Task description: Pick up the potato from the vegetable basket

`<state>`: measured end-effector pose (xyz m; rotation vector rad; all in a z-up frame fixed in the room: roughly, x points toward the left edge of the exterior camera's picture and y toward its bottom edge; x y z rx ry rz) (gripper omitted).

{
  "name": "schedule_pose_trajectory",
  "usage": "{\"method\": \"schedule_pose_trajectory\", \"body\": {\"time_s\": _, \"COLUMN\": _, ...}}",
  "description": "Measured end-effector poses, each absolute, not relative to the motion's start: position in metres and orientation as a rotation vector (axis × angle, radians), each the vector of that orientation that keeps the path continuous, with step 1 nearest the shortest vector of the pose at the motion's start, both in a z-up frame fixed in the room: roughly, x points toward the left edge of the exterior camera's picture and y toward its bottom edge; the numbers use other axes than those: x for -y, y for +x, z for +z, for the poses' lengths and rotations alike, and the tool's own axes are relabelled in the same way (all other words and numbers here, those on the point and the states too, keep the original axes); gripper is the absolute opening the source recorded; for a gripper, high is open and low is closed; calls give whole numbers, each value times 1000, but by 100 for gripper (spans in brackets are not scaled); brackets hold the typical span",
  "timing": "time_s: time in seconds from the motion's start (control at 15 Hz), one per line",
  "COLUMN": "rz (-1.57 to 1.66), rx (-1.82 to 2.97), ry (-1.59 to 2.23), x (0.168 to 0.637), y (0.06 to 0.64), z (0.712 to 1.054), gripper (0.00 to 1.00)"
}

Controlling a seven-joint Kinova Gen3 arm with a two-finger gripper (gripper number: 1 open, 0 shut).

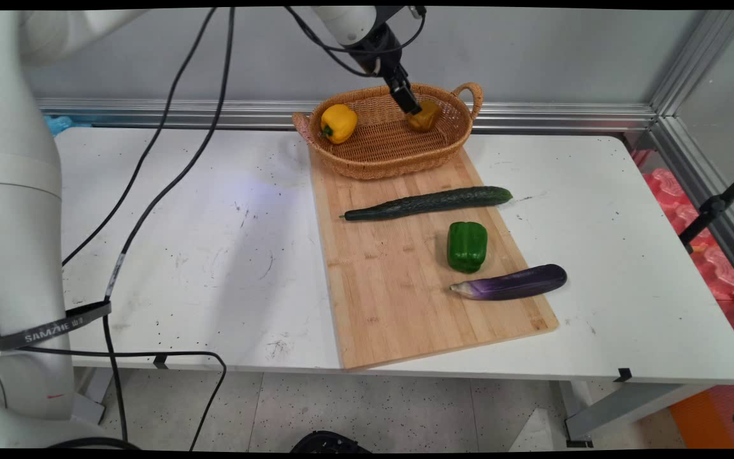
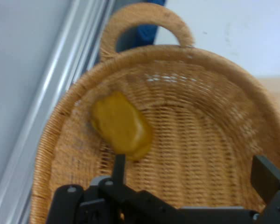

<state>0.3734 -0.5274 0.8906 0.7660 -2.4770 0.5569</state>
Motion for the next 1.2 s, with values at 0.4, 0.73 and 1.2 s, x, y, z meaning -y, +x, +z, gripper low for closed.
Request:
{"method": "schedule_pose_trajectory", "body": {"time_s": 0.4, "rz": 585, "rx": 2438, "ry": 816, "x": 567, "y": 374, "z": 862, "gripper": 100}}
{"method": "schedule_pose_trajectory", "body": {"time_s": 0.73, "rz": 576, "rx": 2383, "ry": 883, "x": 594, "y": 374, "z": 833, "gripper": 100}}
{"method": "schedule_pose_trajectory", "body": {"time_s": 1.2, "rz": 524, "rx": 2310, "ry": 964, "x": 617, "y": 366, "z": 799, "gripper": 100}}
